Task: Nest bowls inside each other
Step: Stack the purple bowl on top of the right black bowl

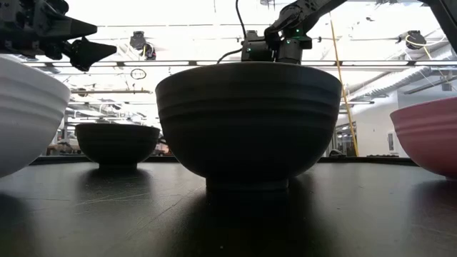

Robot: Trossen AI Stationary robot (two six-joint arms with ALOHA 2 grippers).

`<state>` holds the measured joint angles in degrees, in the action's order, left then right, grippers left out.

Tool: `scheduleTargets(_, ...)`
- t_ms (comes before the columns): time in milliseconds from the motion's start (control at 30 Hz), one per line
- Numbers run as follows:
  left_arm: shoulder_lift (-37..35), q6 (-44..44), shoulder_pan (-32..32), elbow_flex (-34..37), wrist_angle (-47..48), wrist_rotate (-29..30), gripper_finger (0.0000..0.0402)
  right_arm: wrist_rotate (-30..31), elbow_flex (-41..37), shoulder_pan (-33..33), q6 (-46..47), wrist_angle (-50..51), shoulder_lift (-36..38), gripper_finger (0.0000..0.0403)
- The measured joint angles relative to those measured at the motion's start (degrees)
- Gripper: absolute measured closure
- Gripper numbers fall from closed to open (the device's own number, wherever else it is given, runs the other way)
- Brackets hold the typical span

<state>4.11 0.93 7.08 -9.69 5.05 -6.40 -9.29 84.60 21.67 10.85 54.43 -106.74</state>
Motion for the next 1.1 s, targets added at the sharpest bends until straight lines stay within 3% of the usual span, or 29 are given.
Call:
scheduleTargets(100, 0.0, 0.0, 0.0, 0.0, 0.0, -0.1, 0.0052, -0.1, 0.0, 0.0, 0.0, 0.0, 0.0, 0.0403)
scheduleTargets(233, 0.0, 0.0, 0.0, 0.0, 0.0, -0.2, 0.0052, -5.6, 0.0, 0.2, 0.2, 0.0, -1.0, 0.0403)
scheduleTargets(733, 0.0, 0.4, 0.0, 0.0, 1.2, -0.2, 0.0053, -2.8, 0.0, 0.1, 0.5, -0.2, -0.7, 0.0402)
scheduleTargets(1100, 0.0, 0.3, 0.0, 0.0, 1.2, -0.2, 0.0052, -4.5, 0.0, 0.1, 0.4, -1.4, -0.7, 0.0312)
